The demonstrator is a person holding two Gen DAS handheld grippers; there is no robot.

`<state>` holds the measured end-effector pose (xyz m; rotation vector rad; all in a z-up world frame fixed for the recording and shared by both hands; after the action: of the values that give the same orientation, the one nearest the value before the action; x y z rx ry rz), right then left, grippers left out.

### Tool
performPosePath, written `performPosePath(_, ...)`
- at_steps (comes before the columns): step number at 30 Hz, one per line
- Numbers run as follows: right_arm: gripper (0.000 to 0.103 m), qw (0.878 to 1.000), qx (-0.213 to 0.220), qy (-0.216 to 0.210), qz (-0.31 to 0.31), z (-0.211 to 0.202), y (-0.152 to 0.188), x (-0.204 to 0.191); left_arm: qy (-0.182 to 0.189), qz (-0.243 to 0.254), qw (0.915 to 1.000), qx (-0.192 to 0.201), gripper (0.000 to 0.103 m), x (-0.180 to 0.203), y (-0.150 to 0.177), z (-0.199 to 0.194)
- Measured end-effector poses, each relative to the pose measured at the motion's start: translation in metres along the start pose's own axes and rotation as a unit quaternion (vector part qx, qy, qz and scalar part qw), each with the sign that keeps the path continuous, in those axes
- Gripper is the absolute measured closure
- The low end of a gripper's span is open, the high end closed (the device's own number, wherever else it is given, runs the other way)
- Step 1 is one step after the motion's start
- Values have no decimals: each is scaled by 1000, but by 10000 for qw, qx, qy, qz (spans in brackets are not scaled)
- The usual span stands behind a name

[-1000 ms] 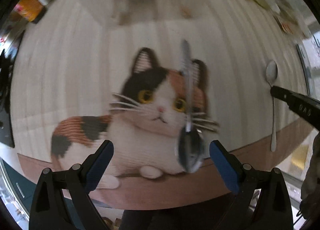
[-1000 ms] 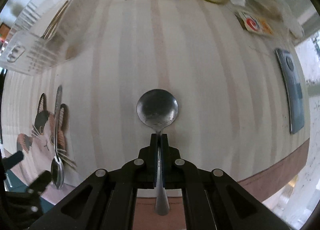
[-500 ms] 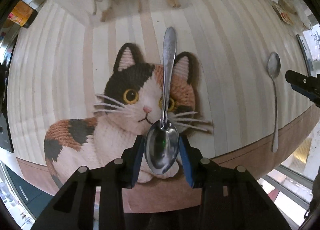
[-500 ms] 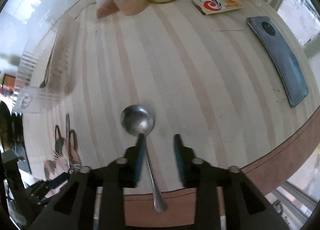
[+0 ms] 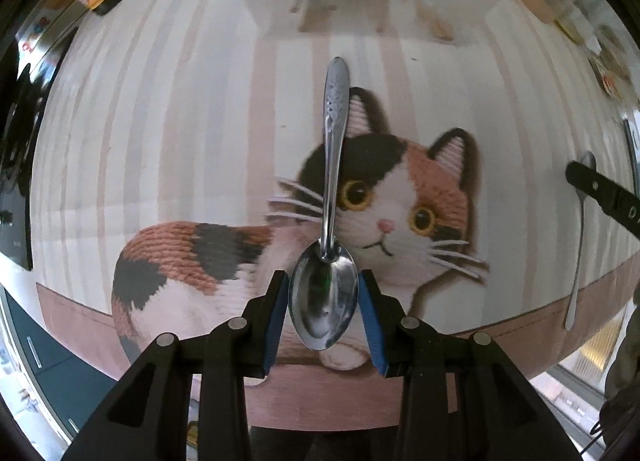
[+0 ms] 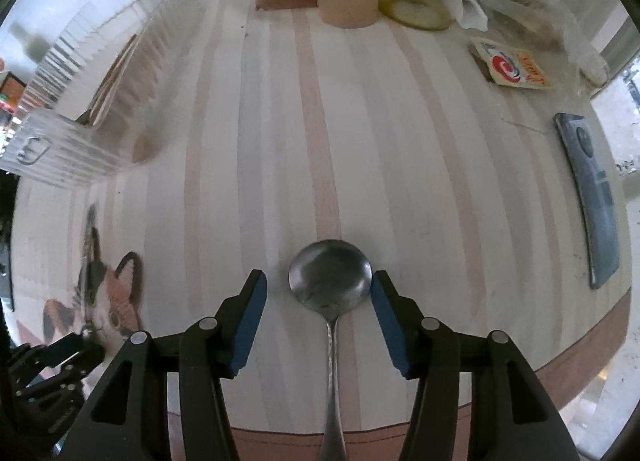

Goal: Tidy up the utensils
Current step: 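Lift both held spoons off the cat mat and carry them toward the basket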

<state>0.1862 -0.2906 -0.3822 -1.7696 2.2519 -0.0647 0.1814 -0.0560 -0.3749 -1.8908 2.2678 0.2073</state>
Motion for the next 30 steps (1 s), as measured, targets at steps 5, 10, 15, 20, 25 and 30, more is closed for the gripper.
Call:
performPosePath(5,59,9997,78,117,-215,4,0,-12,60,-177,9998,-4,71,0,0,0)
performPosePath(10,59,9996,-70,-55,-269,3,4,-20,100,-239,9997,0,71,-5,-3,0)
performPosePath(15,59,9979,-178,-3,-615,7,10,-41,139,-234,9996,-21,70,-14,1,2)
performPosePath(20,58,9980,-257,-6,-581,9,9,-44,136,-232,9996,-15,70,-16,0,0)
performPosePath(25,58,9978,-291,4,-593,10,3,-43,125,-241,9996,-14,70,-13,0,3)
performPosePath(30,59,9980,-267,10,-569,9,5,-41,12,-253,9997,63,71,-9,3,3)
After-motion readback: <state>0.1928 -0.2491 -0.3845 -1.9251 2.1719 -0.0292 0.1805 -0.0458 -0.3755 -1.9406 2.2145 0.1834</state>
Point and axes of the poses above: each gripper's, at about its wrist camera, not at the fingertips, and z roughly the way its jaws point, x to its right, y to its underside, the point moved 8 cm from there along z, roughly the way its jaws point, and after that the axes turned 12 degrees about -y, right-handed, at the moved point
